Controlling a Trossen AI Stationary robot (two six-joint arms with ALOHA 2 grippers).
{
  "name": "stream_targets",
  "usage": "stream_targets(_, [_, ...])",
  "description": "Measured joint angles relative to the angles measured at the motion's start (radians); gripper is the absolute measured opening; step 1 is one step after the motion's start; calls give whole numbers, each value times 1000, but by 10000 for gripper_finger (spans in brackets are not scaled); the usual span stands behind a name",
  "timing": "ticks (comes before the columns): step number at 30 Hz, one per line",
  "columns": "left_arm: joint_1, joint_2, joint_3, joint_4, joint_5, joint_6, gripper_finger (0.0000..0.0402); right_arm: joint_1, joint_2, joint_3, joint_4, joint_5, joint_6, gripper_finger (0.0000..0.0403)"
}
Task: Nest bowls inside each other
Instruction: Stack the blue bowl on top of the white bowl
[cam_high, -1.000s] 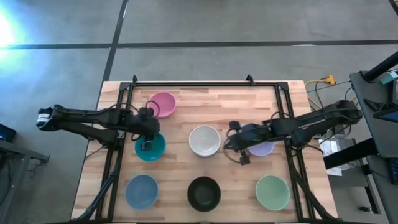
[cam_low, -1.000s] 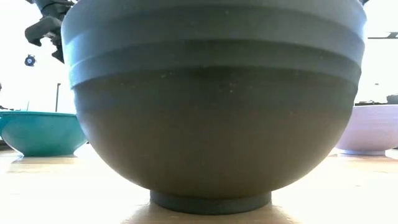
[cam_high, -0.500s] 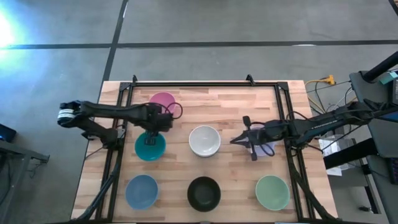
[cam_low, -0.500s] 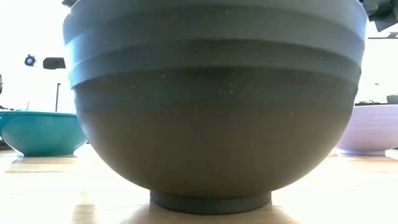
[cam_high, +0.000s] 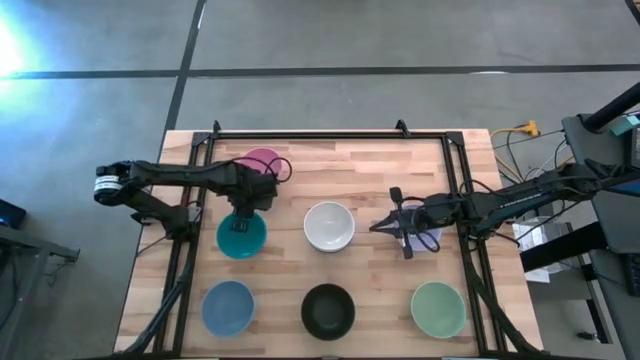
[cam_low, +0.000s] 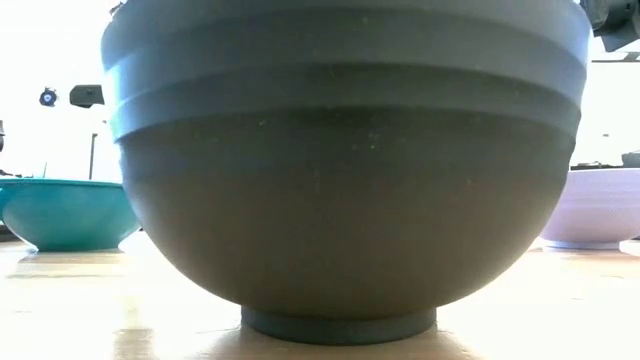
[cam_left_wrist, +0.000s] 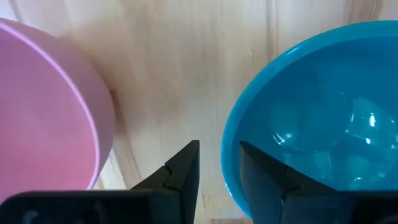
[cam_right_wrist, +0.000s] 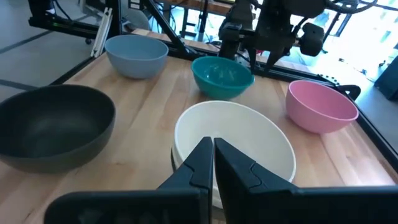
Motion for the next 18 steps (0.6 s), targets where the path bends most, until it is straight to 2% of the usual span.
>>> stream_targets(18, [52, 73, -16, 36, 101, 60, 95, 0, 0, 0, 0, -1, 0, 9])
